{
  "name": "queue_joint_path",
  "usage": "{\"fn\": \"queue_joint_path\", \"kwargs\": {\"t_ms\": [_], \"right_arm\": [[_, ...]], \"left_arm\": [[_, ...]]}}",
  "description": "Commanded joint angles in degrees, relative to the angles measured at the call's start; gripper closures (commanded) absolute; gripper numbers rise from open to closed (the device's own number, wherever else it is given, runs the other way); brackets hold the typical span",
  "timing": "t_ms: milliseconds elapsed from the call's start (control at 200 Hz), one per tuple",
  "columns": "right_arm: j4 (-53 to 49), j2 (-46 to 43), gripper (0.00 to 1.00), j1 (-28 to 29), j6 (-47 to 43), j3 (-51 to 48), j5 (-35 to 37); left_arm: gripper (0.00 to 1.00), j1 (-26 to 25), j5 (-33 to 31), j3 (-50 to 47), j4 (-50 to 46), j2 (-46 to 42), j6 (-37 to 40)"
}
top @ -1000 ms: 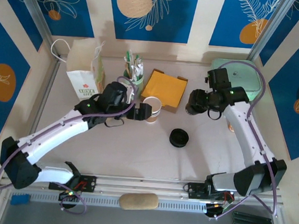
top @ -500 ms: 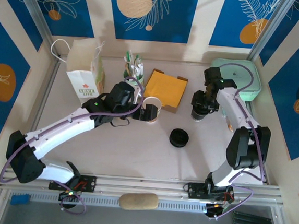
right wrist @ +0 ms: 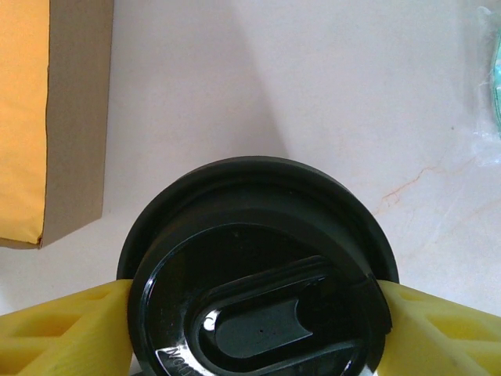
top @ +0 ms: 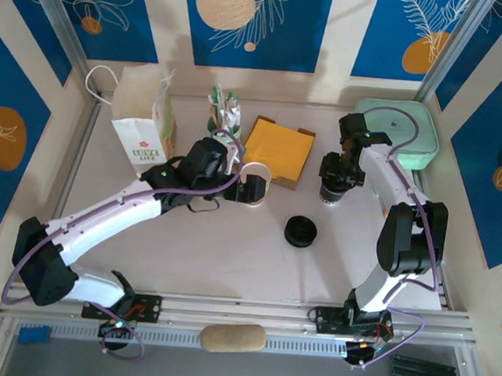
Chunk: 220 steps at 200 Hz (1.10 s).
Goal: Pack the takeout coffee
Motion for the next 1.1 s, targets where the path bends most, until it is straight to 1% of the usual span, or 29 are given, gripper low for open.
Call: {"fn": "queue_joint_path", "kwargs": {"t_ms": [0,235,650,685,715,1095], "right_arm": [[-0.2,1.0,0.26,-0.2,-0.7,0.4,-0.2],[-0.3,0.6,0.18,-0.2,-0.2,1.0,-1.2],[-1.5,-0.4,0.13,-0.2,-0.6,4.6,-4.9],[-1.7,-0.5,0.07,-0.2,-0.6,4.9,-5.0],[-1.8,-0.5,0.06,-0.2,-0.6,5.2,-5.1],[-2.4,-1.8,0.05,-0.5,-1.2,6.3,-4.9]], "left_arm": [[0.01,-0.4,-0.4,1.2,0.6,0.2,0.9],[0.01,-0.5,-0.5,1.2,0.6,0.0,0.8],[0.0,-0.6,-0.7,1.3,0.3,-0.1,1.0],[0.01,-0.6,-0.8,1.3,0.2,-0.1,1.0],[0.01,-0.6,-0.9,1.3,0.3,-0.2,1.1],[0.01,-0.6,-1.2,1.5,-0.1,-0.7,1.2]]}}
